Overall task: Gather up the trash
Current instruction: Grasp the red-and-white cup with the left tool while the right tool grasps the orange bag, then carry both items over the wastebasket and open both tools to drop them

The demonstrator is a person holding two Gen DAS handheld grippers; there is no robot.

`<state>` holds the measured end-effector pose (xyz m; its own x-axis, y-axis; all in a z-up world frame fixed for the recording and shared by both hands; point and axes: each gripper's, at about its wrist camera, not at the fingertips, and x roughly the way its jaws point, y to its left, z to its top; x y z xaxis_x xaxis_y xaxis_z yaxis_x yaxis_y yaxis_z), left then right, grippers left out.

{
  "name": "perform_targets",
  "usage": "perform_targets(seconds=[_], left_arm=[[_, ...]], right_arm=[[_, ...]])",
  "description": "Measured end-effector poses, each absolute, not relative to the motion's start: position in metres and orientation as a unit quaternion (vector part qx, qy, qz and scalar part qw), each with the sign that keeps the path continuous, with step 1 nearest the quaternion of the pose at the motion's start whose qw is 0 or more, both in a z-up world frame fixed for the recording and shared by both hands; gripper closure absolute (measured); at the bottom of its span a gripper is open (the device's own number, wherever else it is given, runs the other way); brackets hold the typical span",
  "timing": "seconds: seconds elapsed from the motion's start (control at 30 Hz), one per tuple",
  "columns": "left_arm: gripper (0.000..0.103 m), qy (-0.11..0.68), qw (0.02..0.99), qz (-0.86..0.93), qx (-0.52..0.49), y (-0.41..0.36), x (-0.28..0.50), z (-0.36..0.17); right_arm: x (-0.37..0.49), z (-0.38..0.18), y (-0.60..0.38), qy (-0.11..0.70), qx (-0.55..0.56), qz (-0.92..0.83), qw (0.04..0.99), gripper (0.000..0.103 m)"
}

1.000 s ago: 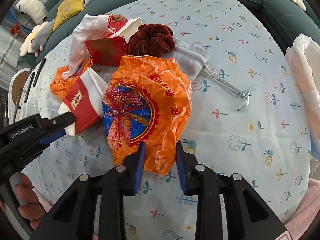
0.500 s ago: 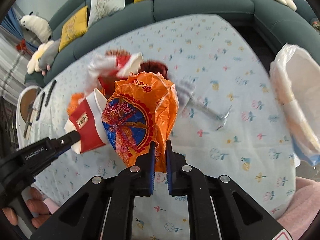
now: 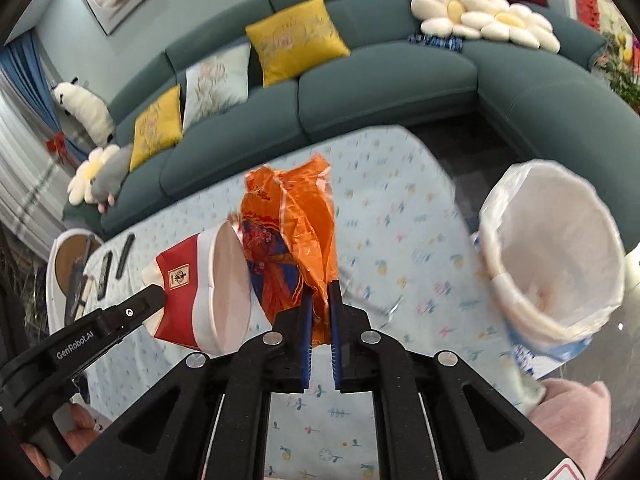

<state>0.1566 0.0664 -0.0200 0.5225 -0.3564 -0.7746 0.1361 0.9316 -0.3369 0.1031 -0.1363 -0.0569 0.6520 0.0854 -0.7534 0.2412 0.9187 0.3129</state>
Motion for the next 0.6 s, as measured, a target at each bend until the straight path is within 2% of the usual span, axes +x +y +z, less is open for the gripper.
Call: perform_targets(seconds=[0.23,0.6], left_arm=[[0.088,0.441,0.874,-0.177,-0.099,0.028,0.139,0.013],[0.088,0.418,0.878,-0.227,-0.056,-0.047,0.111,0.04]], right_arm=[[0.077,-0.023,-0.167,0.37,0.205,-0.059,0.904,0.096],[0.038,-0.002,-0.223,0.327,0.223,-0.1,0.913,0.096]])
